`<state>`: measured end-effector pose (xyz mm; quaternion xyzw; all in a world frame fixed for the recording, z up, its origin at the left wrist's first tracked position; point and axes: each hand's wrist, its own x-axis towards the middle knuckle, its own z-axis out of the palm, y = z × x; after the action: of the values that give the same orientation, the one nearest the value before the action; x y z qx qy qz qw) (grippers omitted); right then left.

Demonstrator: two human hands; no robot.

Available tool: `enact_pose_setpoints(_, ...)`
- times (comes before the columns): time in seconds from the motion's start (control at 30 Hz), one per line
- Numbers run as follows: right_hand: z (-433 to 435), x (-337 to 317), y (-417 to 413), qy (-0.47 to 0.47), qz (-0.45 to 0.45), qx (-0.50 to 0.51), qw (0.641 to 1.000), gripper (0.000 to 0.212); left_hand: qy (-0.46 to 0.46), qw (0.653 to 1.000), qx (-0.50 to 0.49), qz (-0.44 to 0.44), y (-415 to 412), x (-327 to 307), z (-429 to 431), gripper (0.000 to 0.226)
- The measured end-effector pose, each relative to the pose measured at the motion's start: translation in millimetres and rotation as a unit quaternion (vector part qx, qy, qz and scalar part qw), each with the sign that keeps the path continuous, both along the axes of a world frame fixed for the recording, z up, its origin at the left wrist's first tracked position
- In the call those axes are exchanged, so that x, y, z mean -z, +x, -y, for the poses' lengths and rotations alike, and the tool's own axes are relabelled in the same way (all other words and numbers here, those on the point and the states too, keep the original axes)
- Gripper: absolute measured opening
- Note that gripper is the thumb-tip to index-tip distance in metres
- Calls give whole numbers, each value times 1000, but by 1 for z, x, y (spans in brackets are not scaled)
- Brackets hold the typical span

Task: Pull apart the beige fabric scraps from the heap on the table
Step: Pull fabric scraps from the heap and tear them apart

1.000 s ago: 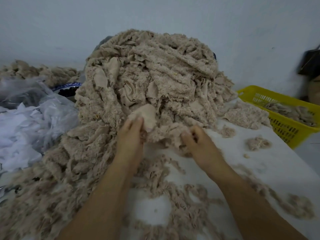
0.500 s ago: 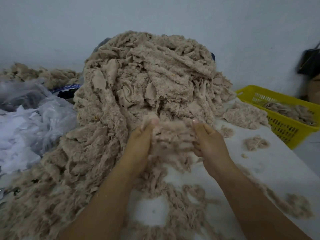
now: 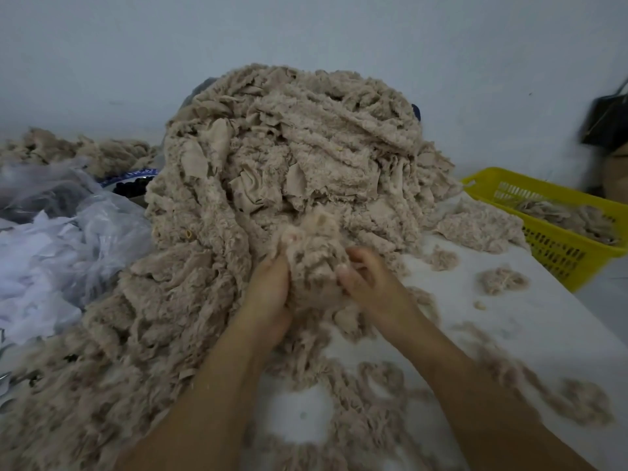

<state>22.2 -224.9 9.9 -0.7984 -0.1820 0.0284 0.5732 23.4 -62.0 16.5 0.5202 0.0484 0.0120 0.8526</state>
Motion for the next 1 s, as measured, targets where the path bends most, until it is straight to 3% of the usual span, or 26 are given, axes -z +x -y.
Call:
enact_pose_setpoints(0.1,-7,4,-2,-26,76,64,995,34,76,997,20,-16,-1,4,10,39)
enact_pose_setpoints(0.17,-1,1,1,1,48,95,994,35,13,999,-19,-28,3,2,6,37)
enact_pose_setpoints(0.3,15,-4,12,217,-52,54,973,48,-144,983,-104,-48,11,-5,-16,39)
enact_pose_setpoints(0.43,8,-3,12,313,-69,40,946,61,-163,981,-91,-59,11,-3,-8,42)
enact_pose_setpoints(0.57,25,-7,20,439,-47,136,887,63,-202,970,-128,-45,11,-4,-21,24)
enact_pose_setpoints(0.63,35,-6,26,355,-41,199,912,63,-194,969,-144,-47,12,-4,-25,32)
enact_pose_setpoints(0.7,32,-1,27,92,-37,183,978,60,-128,983,-129,-41,9,-5,-14,35)
enact_pose_setpoints(0.73,28,4,24,-68,-22,122,990,55,-98,988,-114,-39,10,-4,-7,31)
enact_pose_setpoints(0.77,23,9,20,-198,0,51,979,49,-77,991,-104,-34,10,-2,-3,32)
enact_pose_setpoints(0.8,17,12,16,-272,28,2,962,50,-68,993,-94,-26,10,0,-1,32)
enact_pose_setpoints(0.87,10,8,8,-265,67,-15,962,73,-74,993,-91,-23,10,1,-3,31)
enact_pose_setpoints(0.93,7,0,3,-149,110,63,981,90,-69,994,-88,-20,10,1,-6,34)
enact_pose_setpoints(1.0,6,-7,1,-16,138,132,982,88,-53,996,-66,0,9,1,-5,33)
